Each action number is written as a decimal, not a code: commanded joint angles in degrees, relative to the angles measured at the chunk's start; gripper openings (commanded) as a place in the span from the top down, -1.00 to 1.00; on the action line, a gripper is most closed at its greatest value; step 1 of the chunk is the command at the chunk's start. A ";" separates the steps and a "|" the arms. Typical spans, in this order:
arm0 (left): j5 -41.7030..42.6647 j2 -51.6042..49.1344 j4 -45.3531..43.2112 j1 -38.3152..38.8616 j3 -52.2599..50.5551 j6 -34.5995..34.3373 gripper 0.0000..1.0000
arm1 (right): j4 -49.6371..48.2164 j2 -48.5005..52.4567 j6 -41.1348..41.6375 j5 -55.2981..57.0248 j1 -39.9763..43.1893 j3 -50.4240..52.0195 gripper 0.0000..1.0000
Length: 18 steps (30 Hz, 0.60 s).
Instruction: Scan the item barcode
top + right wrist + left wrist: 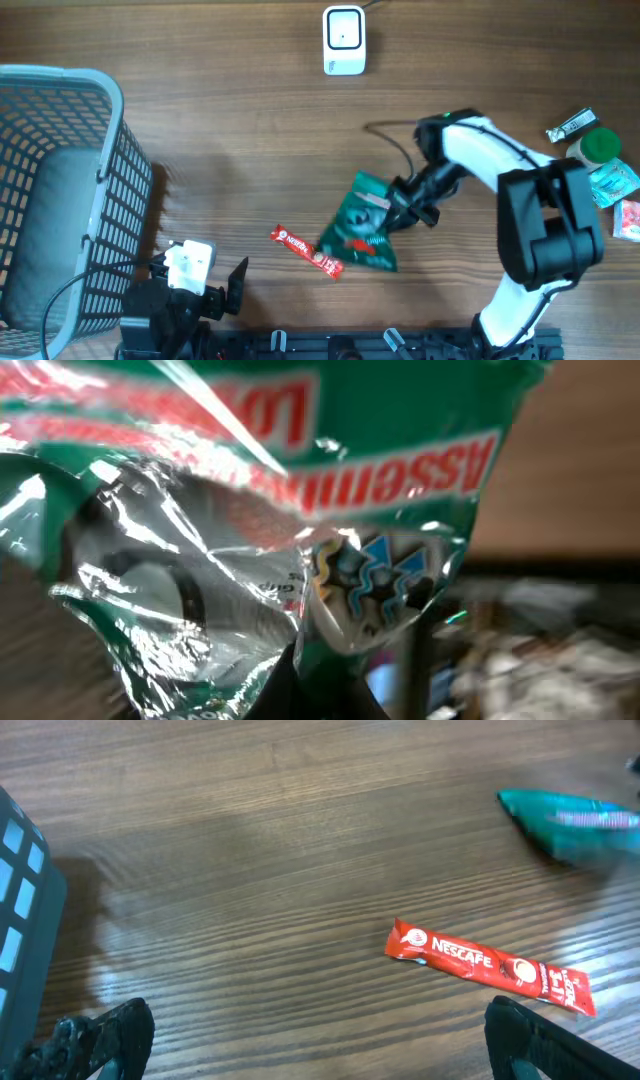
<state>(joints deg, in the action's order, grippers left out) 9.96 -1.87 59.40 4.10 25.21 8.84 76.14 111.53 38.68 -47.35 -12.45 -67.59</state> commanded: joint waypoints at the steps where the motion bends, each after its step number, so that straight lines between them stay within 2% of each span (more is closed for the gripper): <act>1: 0.50 0.31 -0.22 -0.20 -0.07 -0.31 -1.00 | 4.31 -0.11 11.96 -12.13 2.19 -1.68 0.92; 2: 0.50 0.31 -0.24 -0.20 -0.07 -0.31 -1.00 | 7.61 -0.11 16.59 -14.21 2.40 -1.68 0.92; 5: 0.50 0.31 -0.22 -0.20 -0.07 -0.31 -1.00 | 8.55 -0.11 20.04 -24.92 3.45 -1.68 0.92; 9: 0.50 0.31 -0.22 -0.20 -0.07 -0.31 -1.00 | 8.57 -0.11 19.78 -41.05 3.65 -1.68 0.91; 11: 0.50 0.31 -0.22 -0.20 -0.07 -0.31 -1.00 | 8.17 -0.11 18.47 -45.75 3.72 -1.68 0.92; 13: 0.50 0.31 -0.22 -0.20 -0.07 -0.31 -0.99 | 8.00 -0.11 17.64 -45.68 4.26 -1.73 0.92; 15: 0.50 0.31 -0.22 -0.20 -0.07 -0.31 -1.00 | 7.91 -0.11 14.21 -45.70 5.64 -1.73 0.92; 18: 0.50 0.31 -0.22 -0.20 -0.07 -0.31 -1.00 | 10.67 -0.11 -1.73 -45.70 9.92 -1.73 0.92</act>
<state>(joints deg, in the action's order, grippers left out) 9.96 -1.87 59.37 4.10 25.21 8.84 84.97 111.53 50.52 -89.30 -5.93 -68.77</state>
